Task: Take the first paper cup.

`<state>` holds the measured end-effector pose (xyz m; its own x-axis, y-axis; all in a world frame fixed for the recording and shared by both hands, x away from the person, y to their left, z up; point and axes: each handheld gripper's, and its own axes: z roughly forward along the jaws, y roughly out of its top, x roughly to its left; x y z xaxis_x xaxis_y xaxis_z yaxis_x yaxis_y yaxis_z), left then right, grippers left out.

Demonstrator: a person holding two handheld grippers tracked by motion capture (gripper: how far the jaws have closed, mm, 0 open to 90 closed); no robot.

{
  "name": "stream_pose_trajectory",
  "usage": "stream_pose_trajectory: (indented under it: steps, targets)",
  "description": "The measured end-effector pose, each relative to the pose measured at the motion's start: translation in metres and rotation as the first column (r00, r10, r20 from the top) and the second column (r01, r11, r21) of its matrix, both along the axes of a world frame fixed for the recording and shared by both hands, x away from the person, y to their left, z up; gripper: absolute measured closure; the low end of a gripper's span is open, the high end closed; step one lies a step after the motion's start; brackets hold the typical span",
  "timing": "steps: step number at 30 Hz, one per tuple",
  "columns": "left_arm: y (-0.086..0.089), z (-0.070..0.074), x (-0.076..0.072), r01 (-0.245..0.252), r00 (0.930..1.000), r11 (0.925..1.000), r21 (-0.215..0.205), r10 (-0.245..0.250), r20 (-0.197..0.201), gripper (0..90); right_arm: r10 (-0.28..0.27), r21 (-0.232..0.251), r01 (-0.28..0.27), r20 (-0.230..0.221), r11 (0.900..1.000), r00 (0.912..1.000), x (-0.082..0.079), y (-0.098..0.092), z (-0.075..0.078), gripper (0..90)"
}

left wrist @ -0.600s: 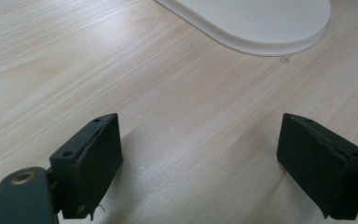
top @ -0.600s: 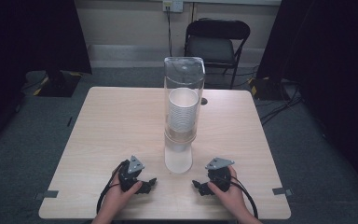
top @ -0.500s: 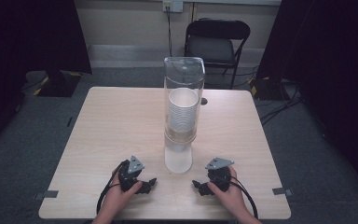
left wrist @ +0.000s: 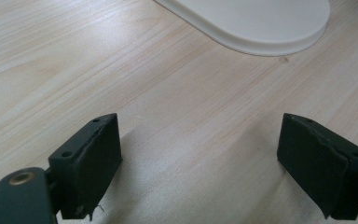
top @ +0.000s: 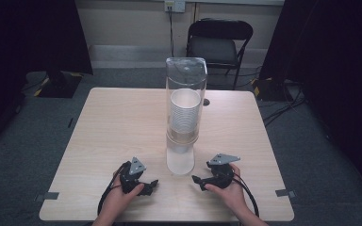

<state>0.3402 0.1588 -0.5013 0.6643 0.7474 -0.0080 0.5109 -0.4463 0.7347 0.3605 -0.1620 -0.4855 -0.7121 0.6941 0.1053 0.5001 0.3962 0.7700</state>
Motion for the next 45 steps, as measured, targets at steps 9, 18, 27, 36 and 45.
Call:
stream_pose_trajectory:
  steps: [9, 18, 27, 36, 45]
  targets:
    - [0.0, 0.0, 0.0, 0.002, 1.0, 1.0, -0.001, -0.002, -0.001, 12.9, 0.036, 0.052, -0.039, 0.064, 0.998, 0.9973, 0.015, 0.024, 0.027, 15.2]
    - [0.0, 0.0, 0.0, 0.002, 1.0, 1.0, -0.001, -0.002, -0.001, 12.7, 0.048, 0.1, -0.061, 0.126, 0.993, 0.9908, 0.025, 0.043, 0.046, 16.8]
    - [0.0, 0.0, 0.0, 0.004, 1.0, 1.0, 0.0, -0.004, -0.003, 12.7, 0.015, 0.163, -0.044, 0.171, 0.986, 0.9851, 0.034, 0.051, 0.061, 18.5]
    - [0.0, 0.0, 0.0, 0.003, 1.0, 1.0, -0.001, -0.003, -0.001, 12.6, 0.011, 0.183, -0.05, 0.211, 0.982, 0.9774, 0.04, 0.057, 0.06, 30.3]
    - [0.0, 0.0, 0.0, 0.003, 1.0, 1.0, -0.001, -0.003, -0.001, 12.5, 0.023, 0.156, -0.068, 0.275, 0.985, 0.9611, 0.039, 0.055, 0.048, 34.1]
